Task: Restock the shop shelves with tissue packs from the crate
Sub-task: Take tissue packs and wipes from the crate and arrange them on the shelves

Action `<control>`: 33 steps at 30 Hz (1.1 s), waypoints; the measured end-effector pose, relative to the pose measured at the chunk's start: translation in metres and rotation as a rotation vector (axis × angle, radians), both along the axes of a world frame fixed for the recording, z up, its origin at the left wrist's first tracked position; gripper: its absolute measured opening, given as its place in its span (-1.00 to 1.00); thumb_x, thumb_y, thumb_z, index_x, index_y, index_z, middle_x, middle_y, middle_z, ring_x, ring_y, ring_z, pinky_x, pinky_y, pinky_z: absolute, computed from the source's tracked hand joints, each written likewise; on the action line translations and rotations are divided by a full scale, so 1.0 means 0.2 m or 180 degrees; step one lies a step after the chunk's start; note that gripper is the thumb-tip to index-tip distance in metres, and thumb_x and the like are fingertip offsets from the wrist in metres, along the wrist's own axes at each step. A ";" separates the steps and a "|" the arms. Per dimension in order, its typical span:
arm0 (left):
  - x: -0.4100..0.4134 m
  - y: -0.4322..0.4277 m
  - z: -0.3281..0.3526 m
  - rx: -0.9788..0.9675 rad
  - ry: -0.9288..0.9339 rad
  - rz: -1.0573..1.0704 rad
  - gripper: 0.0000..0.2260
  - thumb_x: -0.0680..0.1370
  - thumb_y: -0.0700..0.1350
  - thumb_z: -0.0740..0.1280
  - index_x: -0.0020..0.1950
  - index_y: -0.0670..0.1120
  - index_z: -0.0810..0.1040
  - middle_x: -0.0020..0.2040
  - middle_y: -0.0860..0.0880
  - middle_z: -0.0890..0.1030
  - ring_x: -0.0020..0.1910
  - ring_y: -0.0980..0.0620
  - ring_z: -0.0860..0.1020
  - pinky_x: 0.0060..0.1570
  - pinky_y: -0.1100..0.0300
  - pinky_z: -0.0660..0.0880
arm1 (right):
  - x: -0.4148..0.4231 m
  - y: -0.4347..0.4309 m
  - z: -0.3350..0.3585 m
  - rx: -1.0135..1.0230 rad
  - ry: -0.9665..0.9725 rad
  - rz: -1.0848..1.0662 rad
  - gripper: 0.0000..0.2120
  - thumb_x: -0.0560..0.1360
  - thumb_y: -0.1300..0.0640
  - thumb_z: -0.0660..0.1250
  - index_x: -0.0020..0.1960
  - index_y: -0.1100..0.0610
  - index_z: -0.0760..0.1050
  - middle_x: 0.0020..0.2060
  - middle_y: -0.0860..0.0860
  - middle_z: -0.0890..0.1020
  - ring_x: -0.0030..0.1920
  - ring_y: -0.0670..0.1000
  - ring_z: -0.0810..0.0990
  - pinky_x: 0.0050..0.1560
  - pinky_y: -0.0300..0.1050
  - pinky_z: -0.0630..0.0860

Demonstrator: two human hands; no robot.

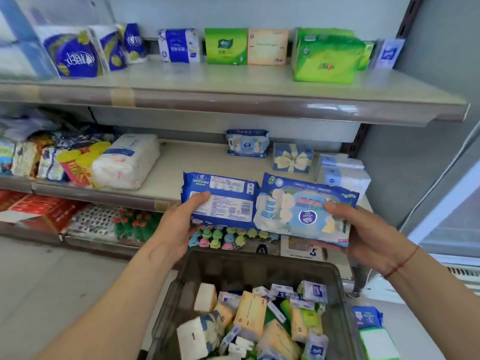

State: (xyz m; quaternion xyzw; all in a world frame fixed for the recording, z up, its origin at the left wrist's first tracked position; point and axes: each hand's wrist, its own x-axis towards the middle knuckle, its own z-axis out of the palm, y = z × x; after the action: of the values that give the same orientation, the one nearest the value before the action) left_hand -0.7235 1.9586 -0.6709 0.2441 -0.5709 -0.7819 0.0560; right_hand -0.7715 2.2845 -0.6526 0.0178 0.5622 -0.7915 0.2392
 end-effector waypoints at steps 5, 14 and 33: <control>-0.19 -0.07 0.00 -0.0438 0.0004 0.0241 -0.66 0.48 0.01 0.54 0.14 -0.14 0.61 -0.03 -0.06 0.76 -0.07 -0.04 0.74 0.01 0.01 0.64 | -0.06 -0.03 -0.02 0.0078 0.0026 -0.0053 -0.64 0.44 0.22 0.37 0.23 0.24 0.57 0.09 0.26 0.72 -0.08 0.19 0.76 -0.16 0.07 0.72; -0.74 -0.08 -0.10 -0.5046 0.0808 0.0779 -0.53 0.34 0.04 0.59 0.09 -0.15 0.51 -0.03 -0.12 0.51 -0.04 -0.15 0.45 -0.10 0.06 0.38 | -0.27 -0.13 0.00 0.0088 -0.0079 -0.0390 -0.55 0.43 0.09 0.42 0.30 0.18 0.57 0.13 0.21 0.71 0.08 0.22 0.72 0.02 0.21 0.63; -0.95 0.18 -0.38 -0.6038 0.0410 -0.1583 -0.65 0.52 -0.04 0.39 0.27 -0.10 0.48 0.23 -0.14 0.47 0.27 -0.21 0.38 0.29 0.01 0.38 | -0.26 -0.23 -0.03 0.0124 -0.0201 -0.0634 -0.66 0.47 -0.02 0.42 0.22 0.01 0.59 0.10 0.12 0.74 0.04 0.18 0.74 -0.03 0.24 0.65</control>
State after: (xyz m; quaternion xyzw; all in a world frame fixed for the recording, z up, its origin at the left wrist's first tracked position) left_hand -0.9137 1.9940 -0.7477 -0.0724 -0.9930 -0.0005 0.0936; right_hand -0.8233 2.2389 -0.6584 0.1031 0.5652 -0.7993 0.1764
